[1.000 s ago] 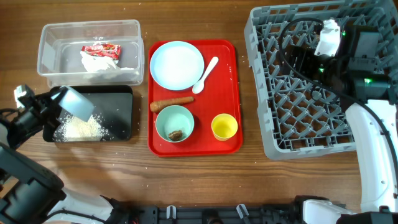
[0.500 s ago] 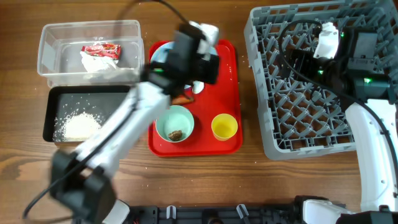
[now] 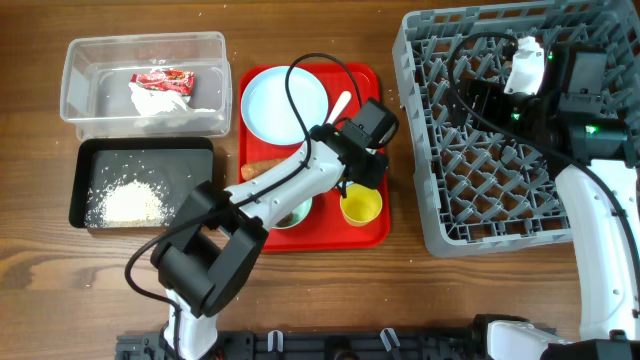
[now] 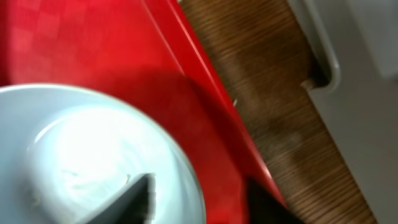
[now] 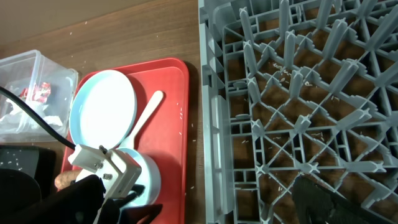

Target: Sort waste into correct bins and load items into the dishwasher rack

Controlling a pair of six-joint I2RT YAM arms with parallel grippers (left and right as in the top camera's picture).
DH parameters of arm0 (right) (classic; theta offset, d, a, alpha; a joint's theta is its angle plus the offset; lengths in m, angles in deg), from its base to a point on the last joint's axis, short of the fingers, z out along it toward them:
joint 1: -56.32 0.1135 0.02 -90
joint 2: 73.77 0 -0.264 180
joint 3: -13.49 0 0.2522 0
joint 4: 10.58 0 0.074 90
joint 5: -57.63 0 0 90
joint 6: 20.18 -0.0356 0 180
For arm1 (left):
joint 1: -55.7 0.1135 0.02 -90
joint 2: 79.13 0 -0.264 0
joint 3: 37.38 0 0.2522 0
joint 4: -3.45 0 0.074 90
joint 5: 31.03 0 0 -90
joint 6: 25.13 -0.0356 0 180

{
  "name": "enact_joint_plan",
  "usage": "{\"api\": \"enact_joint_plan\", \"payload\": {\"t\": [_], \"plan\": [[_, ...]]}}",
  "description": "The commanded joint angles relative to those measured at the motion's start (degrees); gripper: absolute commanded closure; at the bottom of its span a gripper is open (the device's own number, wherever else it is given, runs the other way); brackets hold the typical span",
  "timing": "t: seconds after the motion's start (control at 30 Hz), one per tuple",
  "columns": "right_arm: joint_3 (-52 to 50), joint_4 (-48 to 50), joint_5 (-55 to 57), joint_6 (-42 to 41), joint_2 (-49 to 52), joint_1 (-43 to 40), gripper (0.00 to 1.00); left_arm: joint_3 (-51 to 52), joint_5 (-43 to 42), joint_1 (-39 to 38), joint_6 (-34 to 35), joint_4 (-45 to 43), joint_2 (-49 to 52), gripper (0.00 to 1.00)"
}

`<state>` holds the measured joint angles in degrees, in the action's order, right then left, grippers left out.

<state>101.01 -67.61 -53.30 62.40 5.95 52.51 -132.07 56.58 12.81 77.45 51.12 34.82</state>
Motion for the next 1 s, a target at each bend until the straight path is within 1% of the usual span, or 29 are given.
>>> {"api": "enact_joint_plan", "payload": {"t": [0.0, 0.07, 0.13, 0.2, 0.23, 0.33, 0.37, 0.4, 0.43, 0.47, 0.53, 0.63, 0.7, 0.73, 0.77, 0.83, 0.87, 0.9, 0.93, 0.97], "plan": [[1.1, 0.5, 0.3, 0.0, 0.3, 0.2, 0.00, -3.4, 1.0, 3.1, 2.8, 5.1, -3.3, 0.34], [1.1, 0.8, 0.3, 0.0, 0.3, 0.2, 0.00, -7.0, 1.0, 5.9, 3.0, 10.5, -6.8, 0.27], [1.1, 0.8, 0.3, 0.0, 0.3, 0.2, 0.00, -8.8, 0.7, 9.3, 5.0, 15.5, -11.5, 0.20], [1.1, 0.8, 0.3, 0.0, 0.3, 0.2, 0.00, -8.8, 0.2, 11.9, 7.9, 20.6, -14.4, 0.20], [1.1, 0.8, 0.3, 0.0, 0.3, 0.2, 0.00, -8.7, -1.2, 12.4, 7.8, 24.0, -14.6, 0.21], [1.1, 0.8, 0.3, 0.0, 0.3, 0.2, 0.00, -5.9, -1.8, 10.9, 7.7, 28.4, -13.3, 0.25], [1.1, 0.8, 0.3, 0.0, 0.3, 0.2, 0.00, -3.3, -1.8, 9.7, 7.6, 28.3, -13.0, 0.27], [1.1, 0.6, 0.3, 0.0, 0.3, 0.2, 0.00, -0.2, -1.8, 8.8, 7.9, 28.1, -12.9, 0.31], [1.1, 0.5, 0.3, -0.1, 0.3, 0.2, 0.00, 2.3, -1.8, 8.3, 9.2, 27.8, -12.9, 0.34], [1.1, 0.5, 0.2, -0.1, 0.3, 0.2, 0.00, 4.7, -1.8, 7.8, 9.6, 26.8, -12.9, 0.34], [1.1, 0.5, 0.2, -0.1, 0.3, 0.2, 0.00, 8.8, -1.8, 7.0, 9.0, 22.4, -12.9, 0.35], [1.1, 0.1, 0.2, -0.2, 0.3, 0.2, 0.00, 14.1, -1.4, 5.9, 7.1, 16.5, -12.8, 0.39], [1.1, 0.0, 0.2, -0.2, 0.3, 0.2, 0.00, 16.7, -1.3, 5.9, 7.2, 13.2, -12.7, 0.46], [1.1, -0.1, 0.2, -0.2, 0.3, 0.2, 0.00, 17.6, -1.4, 5.9, 7.2, 12.0, -12.7, 0.60], [1.1, 0.0, 0.2, -0.2, 0.3, 0.2, 0.00, 18.1, -1.4, 5.9, 7.2, 11.3, -12.7, 0.69], [1.1, -0.1, 0.2, -0.2, 0.3, 0.2, 0.00, 18.1, -0.9, 5.9, 7.2, 11.0, -12.7, 0.78], [1.1, -0.1, 0.3, -0.1, 0.3, 0.2, 0.00, 18.1, -0.6, 5.9, 7.4, 10.8, -12.7, 0.84], [1.1, -0.2, 0.3, -0.1, 0.3, 0.2, 0.00, 18.1, -0.5, 5.9, 7.4, 10.8, -12.7, 0.93], [1.1, -0.2, 0.3, -0.1, 0.3, 0.2, 0.00, 18.1, -0.5, 5.9, 7.5, 10.8, -12.7, 0.96], [1.1, -0.2, 0.3, -0.1, 0.3, 0.2, 0.00, 17.7, -0.9, 5.9, 7.4, 11.0, -12.7, 0.96]]}}
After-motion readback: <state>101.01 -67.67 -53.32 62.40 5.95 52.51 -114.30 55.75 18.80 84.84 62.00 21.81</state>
